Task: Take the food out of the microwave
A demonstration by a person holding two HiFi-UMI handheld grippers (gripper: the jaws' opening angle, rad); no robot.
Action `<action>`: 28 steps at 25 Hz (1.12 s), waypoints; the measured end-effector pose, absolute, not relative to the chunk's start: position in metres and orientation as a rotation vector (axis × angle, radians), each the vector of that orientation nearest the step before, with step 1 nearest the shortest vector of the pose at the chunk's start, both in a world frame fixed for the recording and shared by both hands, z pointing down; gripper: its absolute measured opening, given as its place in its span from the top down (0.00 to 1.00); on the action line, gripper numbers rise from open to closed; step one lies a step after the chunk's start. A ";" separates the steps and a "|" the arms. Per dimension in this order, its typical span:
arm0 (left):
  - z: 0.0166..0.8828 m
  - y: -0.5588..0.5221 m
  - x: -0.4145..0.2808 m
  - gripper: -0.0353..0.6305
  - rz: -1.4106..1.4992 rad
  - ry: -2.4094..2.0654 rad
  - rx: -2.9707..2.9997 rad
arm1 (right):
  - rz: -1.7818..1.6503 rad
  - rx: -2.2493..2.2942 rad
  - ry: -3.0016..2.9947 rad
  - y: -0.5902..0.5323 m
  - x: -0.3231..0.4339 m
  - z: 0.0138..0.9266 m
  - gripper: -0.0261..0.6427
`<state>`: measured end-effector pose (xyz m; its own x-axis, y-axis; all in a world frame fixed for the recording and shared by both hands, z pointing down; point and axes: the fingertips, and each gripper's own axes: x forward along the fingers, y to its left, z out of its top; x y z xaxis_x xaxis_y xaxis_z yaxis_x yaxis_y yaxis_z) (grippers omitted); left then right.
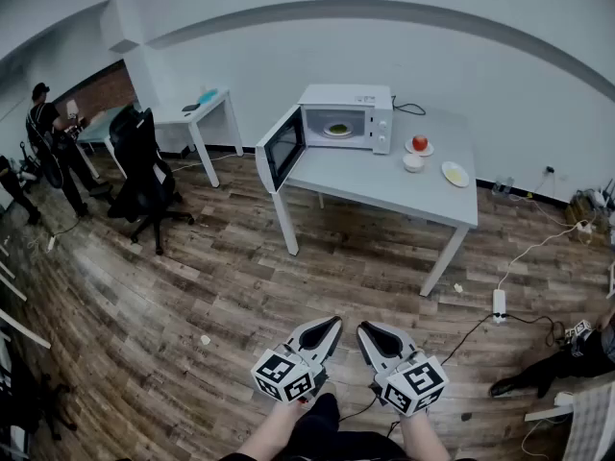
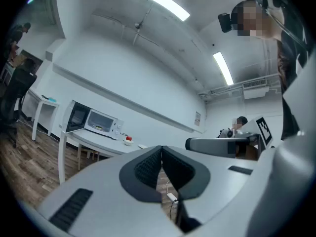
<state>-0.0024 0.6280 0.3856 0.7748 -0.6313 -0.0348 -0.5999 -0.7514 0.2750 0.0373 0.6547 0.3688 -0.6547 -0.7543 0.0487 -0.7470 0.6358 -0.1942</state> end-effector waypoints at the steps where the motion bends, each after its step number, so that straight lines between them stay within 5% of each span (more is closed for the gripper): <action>1: 0.386 0.618 -0.003 0.93 -0.183 -0.959 2.723 | -0.305 -1.293 2.806 0.644 0.036 0.369 0.89; 28: 0.396 0.444 -0.067 0.93 -0.243 -0.965 2.658 | -0.408 -1.361 2.728 0.464 -0.020 0.378 0.89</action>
<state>-0.0665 0.4439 0.3962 0.7598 -0.6478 -0.0549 -0.5967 -0.7284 0.3367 -0.0202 0.4642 0.3783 -0.6067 -0.7927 0.0594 -0.7754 0.5736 -0.2641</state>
